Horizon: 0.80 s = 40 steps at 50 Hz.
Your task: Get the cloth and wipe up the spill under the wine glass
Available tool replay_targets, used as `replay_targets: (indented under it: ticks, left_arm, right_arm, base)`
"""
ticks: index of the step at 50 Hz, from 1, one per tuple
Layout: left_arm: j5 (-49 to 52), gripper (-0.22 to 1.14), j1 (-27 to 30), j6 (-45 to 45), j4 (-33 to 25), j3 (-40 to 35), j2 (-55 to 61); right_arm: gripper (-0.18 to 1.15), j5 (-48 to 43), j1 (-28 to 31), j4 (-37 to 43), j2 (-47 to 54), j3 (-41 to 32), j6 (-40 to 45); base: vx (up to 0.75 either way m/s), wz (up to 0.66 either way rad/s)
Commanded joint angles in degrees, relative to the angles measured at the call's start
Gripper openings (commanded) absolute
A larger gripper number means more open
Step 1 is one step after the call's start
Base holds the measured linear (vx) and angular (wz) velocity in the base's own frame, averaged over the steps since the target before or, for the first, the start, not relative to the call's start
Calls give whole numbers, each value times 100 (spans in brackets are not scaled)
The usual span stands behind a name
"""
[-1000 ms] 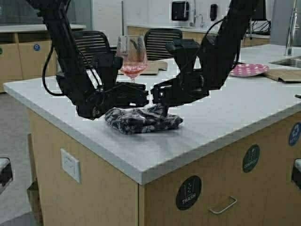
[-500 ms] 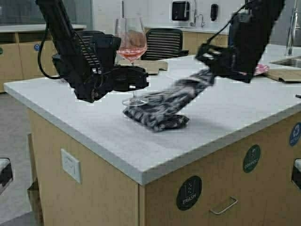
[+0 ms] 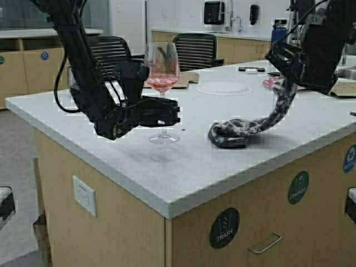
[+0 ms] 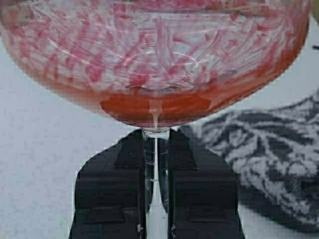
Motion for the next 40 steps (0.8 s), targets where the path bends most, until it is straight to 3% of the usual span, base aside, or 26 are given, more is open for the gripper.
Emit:
replay_targets:
  ticks: [1, 18, 33, 40]
  left_arm:
    - [-35, 22, -18, 26, 9, -325, 26]
    - [-132, 26, -18, 97, 9, -422, 343]
    - [-185, 75, -97, 237, 132, -483, 457]
    - [-185, 80, -105, 387, 132, -431, 439]
  right_arm:
    - [7, -70, -18, -35, -272, -35, -9]
    - [7, -70, -18, -334, -272, -18, -9]
    - [7, -70, -18, -606, -272, 79, -9]
    - [7, -70, -18, -721, -272, 149, -9]
  base:
    - [0, 0]
    - [0, 0]
    - [0, 0]
    - [0, 0]
